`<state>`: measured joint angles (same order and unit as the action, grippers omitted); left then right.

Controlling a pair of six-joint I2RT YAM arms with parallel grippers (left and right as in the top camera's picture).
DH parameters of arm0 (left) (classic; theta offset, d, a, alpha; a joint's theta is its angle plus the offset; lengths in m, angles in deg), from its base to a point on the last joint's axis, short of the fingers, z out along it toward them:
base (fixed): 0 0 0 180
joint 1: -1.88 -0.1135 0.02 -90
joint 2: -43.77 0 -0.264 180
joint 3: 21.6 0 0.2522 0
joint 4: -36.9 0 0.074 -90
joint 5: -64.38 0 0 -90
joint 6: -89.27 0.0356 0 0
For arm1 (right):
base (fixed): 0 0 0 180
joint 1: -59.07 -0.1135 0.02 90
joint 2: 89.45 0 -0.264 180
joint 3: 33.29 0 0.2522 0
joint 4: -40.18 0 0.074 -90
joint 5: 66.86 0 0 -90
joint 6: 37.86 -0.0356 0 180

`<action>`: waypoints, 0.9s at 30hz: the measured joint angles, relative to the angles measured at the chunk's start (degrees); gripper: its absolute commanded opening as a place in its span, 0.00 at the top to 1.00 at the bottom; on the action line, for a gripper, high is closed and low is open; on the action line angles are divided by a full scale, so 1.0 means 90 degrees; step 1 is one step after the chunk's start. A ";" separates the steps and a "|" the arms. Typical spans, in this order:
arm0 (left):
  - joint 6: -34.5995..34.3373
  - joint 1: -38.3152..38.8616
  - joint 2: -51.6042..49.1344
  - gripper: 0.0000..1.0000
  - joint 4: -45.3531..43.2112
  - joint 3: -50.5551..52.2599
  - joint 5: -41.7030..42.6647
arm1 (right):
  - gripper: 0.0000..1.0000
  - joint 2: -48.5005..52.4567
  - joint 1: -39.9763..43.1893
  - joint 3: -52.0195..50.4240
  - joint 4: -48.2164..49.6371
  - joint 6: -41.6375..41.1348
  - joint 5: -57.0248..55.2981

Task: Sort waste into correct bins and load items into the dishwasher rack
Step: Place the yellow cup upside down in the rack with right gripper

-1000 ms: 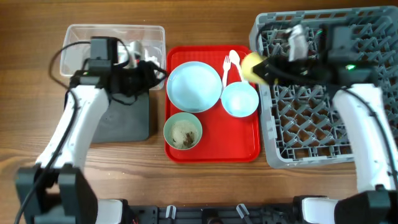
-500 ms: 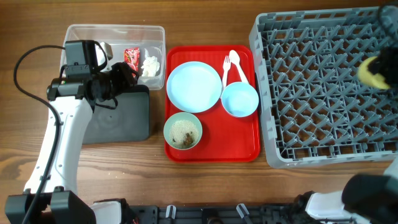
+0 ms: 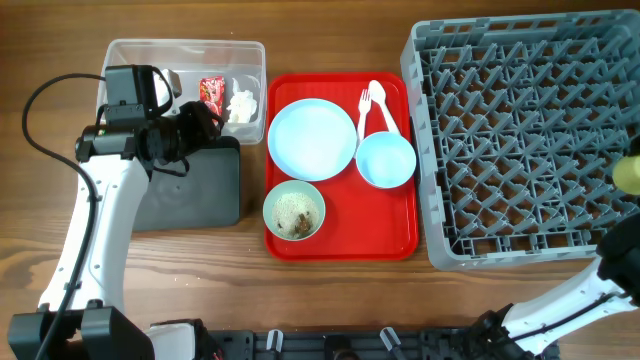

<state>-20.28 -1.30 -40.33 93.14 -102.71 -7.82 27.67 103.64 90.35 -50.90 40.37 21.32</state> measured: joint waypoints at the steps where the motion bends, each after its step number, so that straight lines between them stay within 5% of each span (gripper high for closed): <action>1: 0.0000 0.0000 0.0000 0.43 -0.0002 0.0000 0.0000 | 0.85 0.0066 0.0027 0.0000 0.0000 0.0000 -0.0022; 6: 0.0000 0.0000 0.0000 0.42 0.0000 0.0000 -0.0002 | 0.84 0.0124 0.0124 0.0000 0.0005 -0.0002 -0.0073; 11: 0.0000 0.0000 0.0000 0.42 0.0000 0.0000 0.0000 | 0.72 0.0134 0.0238 0.0000 0.0000 -0.0073 -0.0211; 15: 0.0000 0.0000 0.0000 0.41 0.0000 0.0000 0.0000 | 0.26 0.0134 0.0238 0.0000 -0.0002 -0.0070 -0.0214; 17: 0.0000 0.0000 0.0000 0.41 0.0000 0.0000 0.0000 | 0.17 0.0134 0.0238 0.0000 -0.0002 -0.0100 -0.0216; 27: 0.0002 0.0000 0.0000 0.33 0.0000 0.0000 0.0000 | 0.07 0.0134 0.0238 0.0000 0.0005 -0.0138 -0.0177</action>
<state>-20.26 -1.30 -40.33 93.14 -102.71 -7.82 28.88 105.79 90.35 -50.85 39.12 19.72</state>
